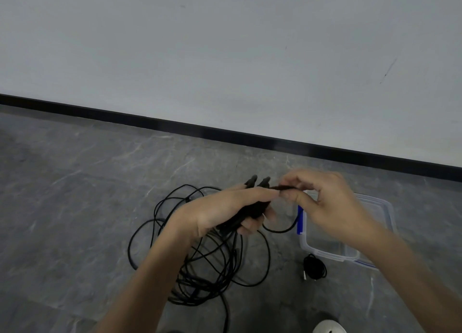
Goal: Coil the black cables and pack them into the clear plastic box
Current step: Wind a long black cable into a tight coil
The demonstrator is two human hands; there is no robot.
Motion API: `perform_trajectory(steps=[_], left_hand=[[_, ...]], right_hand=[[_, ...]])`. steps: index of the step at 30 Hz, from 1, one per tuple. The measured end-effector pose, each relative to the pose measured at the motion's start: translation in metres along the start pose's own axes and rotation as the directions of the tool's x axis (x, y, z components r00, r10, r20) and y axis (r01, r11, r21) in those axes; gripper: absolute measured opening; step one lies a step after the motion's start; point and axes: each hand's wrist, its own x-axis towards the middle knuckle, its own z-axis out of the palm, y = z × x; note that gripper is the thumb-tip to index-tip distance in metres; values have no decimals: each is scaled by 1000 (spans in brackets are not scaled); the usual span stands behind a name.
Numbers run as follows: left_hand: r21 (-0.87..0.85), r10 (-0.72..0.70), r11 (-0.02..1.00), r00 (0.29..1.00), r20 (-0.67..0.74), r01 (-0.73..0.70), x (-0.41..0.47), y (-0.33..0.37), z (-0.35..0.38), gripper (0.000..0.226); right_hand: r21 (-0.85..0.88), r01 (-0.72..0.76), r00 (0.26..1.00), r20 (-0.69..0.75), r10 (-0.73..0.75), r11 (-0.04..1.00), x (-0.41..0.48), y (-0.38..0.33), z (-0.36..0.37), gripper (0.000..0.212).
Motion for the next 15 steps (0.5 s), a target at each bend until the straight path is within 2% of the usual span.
perform_trajectory(steps=[4,8,12,15], left_hand=[[-15,-16,1000,998,64,17,1,2,3,46],[-63,-27,997,989,146,37,6,0,8,47],[-121,14,993,978,206,11,7,-3,8,49],[-165,65,986,970,233,-26,6,-1,8,54]], right_hand=[[-1,0,999,-45,0,1000,1,-1,-2,31],[-8,57,994,-95,-57,998,4,0,-3,29],[-35,39,998,-42,-41,999,6,9,-1,15],[-56,41,999,7,-40,998,5,11,1,32]])
